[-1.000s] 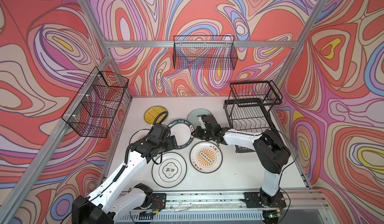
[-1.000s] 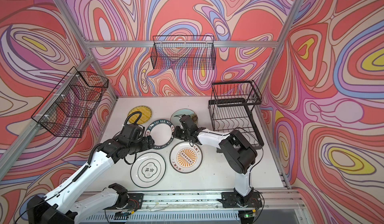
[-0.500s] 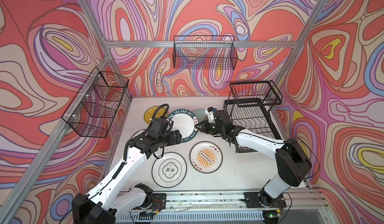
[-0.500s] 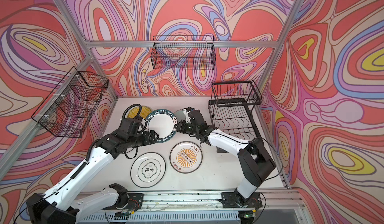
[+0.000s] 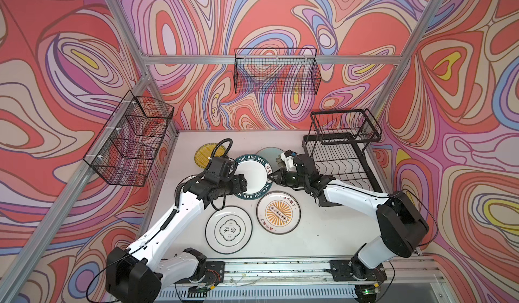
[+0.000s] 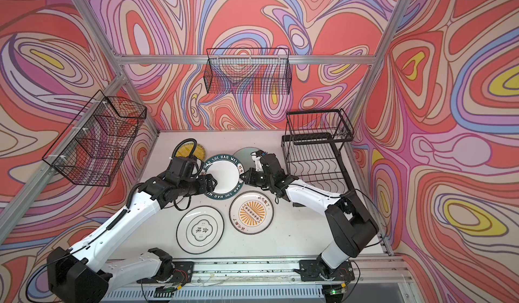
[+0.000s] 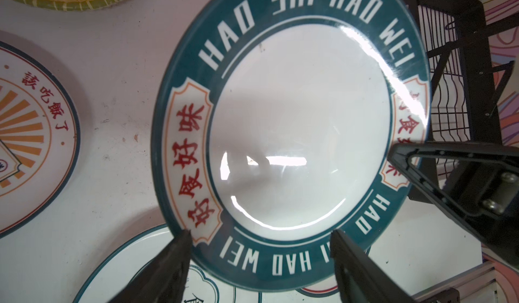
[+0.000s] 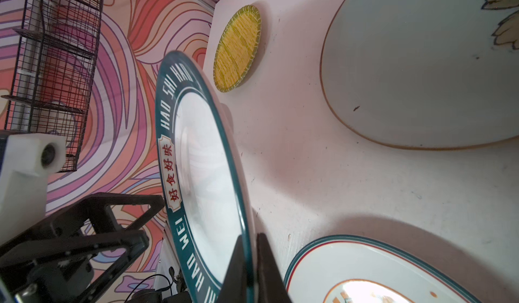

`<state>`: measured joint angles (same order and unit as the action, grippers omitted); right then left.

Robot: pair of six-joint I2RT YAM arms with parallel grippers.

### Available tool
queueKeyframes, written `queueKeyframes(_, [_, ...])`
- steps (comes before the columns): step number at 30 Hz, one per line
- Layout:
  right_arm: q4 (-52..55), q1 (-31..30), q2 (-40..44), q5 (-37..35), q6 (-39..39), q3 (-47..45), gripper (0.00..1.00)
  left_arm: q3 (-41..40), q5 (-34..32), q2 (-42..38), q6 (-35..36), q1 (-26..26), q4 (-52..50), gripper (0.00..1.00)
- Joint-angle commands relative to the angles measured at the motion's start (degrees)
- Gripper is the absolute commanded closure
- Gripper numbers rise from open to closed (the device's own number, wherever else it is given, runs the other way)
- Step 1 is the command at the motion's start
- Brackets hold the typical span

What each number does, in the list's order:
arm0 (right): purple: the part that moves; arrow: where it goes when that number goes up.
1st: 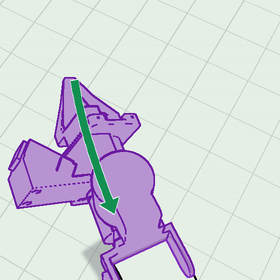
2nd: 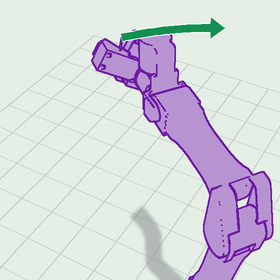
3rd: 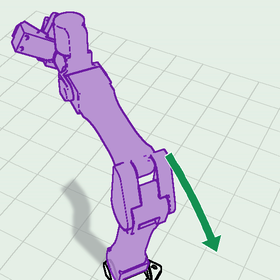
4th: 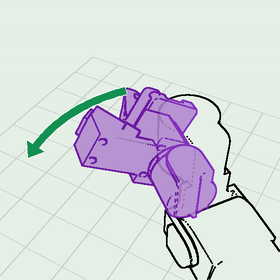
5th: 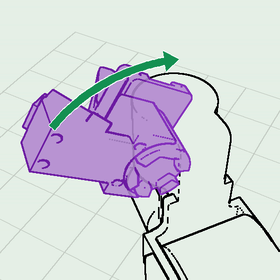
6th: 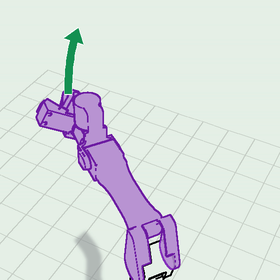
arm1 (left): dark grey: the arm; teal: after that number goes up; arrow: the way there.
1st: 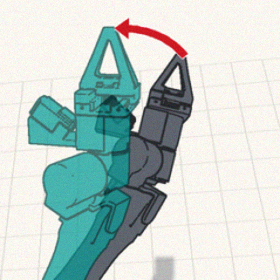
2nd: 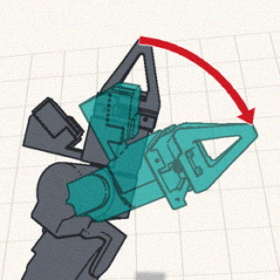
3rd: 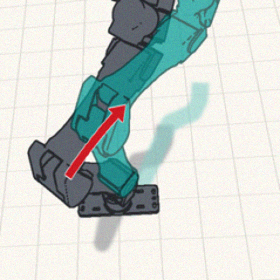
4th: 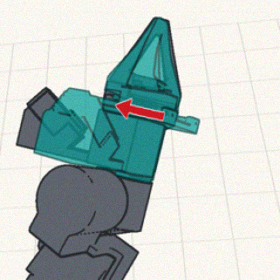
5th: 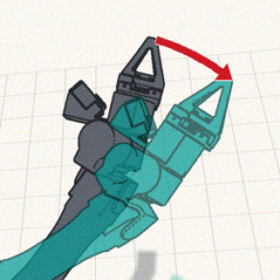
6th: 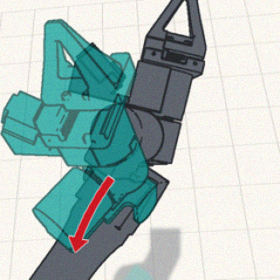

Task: Load plates into a dish rack
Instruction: Pick up the plate from the center of the table.

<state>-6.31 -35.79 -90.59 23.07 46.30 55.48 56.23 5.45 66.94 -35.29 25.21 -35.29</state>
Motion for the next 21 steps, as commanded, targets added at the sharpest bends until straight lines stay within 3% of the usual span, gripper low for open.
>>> queueKeyframes(1, [-5.1,0.3,2.9,2.1,-0.6,-0.5,1.0,-1.8,0.2,0.9,-2.1,-0.7,2.6,0.24])
queueKeyframes(8, [-4.7,0.4,4.4,1.0,-1.1,-1.1,1.0,-2.9,-0.7,-0.1,-3.0,-1.0,3.7,0.28])
queueKeyframes(21, [-3.2,1.1,5.8,-1.0,-1.9,-1.2,1.0,-3.8,-6.1,-5.9,-3.0,-1.4,-0.3,0.25])
